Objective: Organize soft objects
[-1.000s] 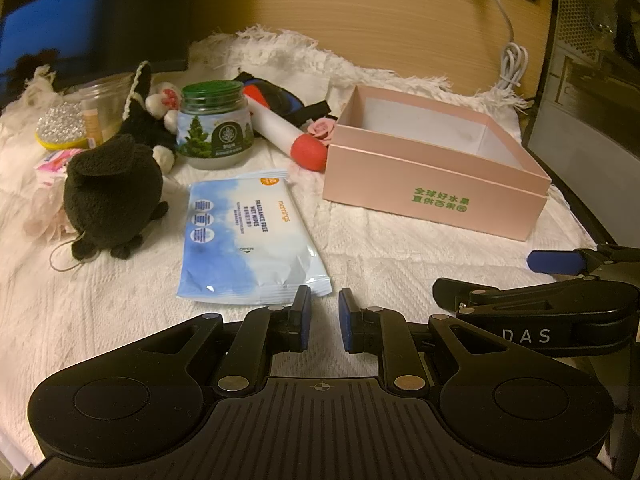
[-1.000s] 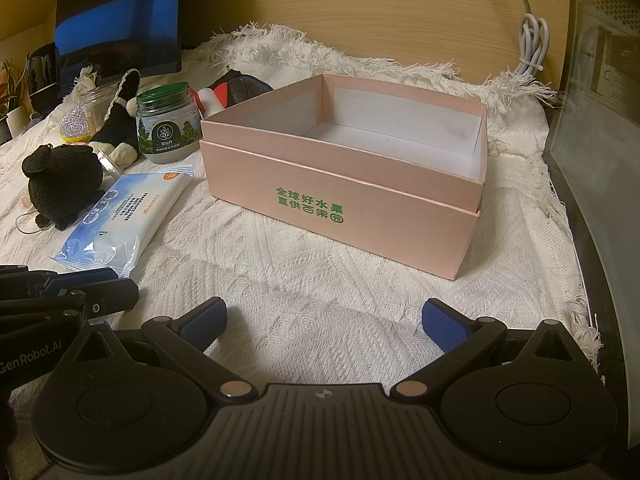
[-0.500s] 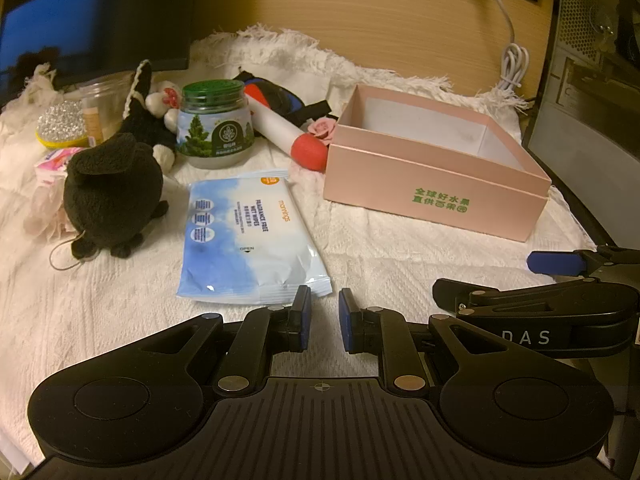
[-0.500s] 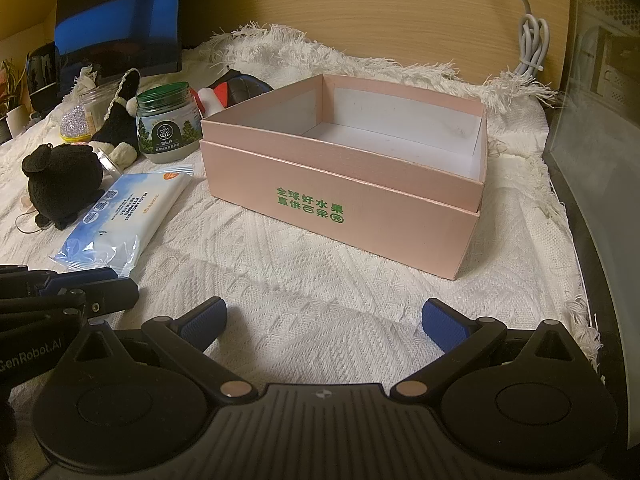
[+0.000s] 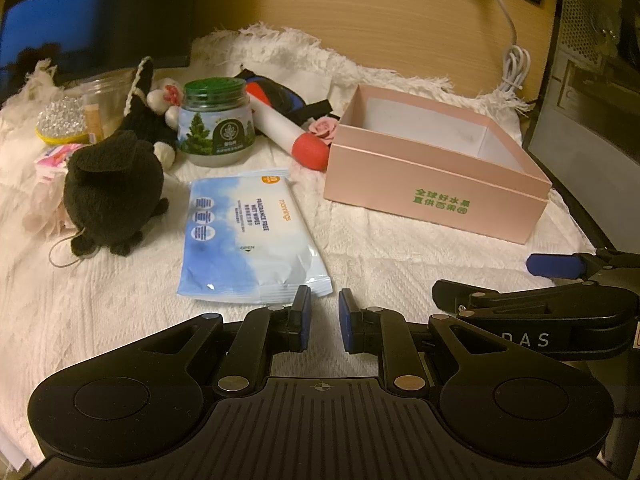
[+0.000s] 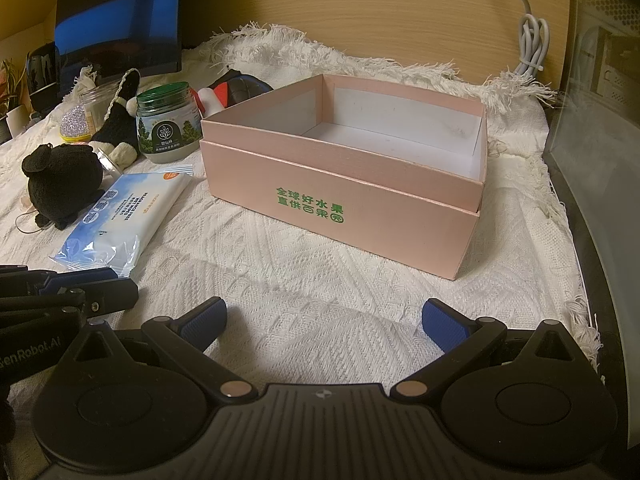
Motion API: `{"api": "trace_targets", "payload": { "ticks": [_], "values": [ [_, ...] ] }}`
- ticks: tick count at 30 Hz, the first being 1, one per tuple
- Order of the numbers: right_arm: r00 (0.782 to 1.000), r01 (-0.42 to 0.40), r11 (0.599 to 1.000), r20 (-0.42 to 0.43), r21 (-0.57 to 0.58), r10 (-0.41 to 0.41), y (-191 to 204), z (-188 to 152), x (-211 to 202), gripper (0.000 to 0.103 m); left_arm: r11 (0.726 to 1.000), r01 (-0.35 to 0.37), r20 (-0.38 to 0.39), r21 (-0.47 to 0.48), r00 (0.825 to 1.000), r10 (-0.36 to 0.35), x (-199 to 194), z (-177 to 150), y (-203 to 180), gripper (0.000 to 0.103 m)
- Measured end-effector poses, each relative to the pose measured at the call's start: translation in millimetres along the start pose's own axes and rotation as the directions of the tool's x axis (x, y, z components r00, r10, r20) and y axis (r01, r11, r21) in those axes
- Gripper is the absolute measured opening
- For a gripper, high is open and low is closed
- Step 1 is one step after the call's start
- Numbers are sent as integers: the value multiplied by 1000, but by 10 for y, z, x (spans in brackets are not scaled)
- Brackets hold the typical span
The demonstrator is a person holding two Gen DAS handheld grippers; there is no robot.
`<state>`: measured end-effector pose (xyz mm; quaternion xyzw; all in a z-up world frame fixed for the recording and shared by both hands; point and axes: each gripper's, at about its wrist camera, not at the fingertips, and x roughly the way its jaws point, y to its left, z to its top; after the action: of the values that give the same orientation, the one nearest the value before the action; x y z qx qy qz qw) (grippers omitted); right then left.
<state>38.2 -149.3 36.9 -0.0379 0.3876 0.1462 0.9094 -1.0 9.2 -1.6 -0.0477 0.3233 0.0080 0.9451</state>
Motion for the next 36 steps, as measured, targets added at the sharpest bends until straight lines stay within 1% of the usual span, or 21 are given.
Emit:
{"api": "trace_targets", "payload": {
  "ticks": [31, 33, 36],
  "values": [
    [1000, -1, 1000, -1, 1, 1, -11, 4, -1, 103, 1000, 4, -8, -12, 1000, -5, -9, -1, -9, 20],
    [1000, -1, 1000, -8, 0, 1, -20, 18, 1, 103, 1000, 12, -16, -22, 1000, -12, -6, 18, 12, 20],
    [998, -6, 1000, -62, 2, 6, -38, 94, 14, 103, 998, 24, -42, -58, 999, -26, -1, 64, 53, 20]
  ]
}}
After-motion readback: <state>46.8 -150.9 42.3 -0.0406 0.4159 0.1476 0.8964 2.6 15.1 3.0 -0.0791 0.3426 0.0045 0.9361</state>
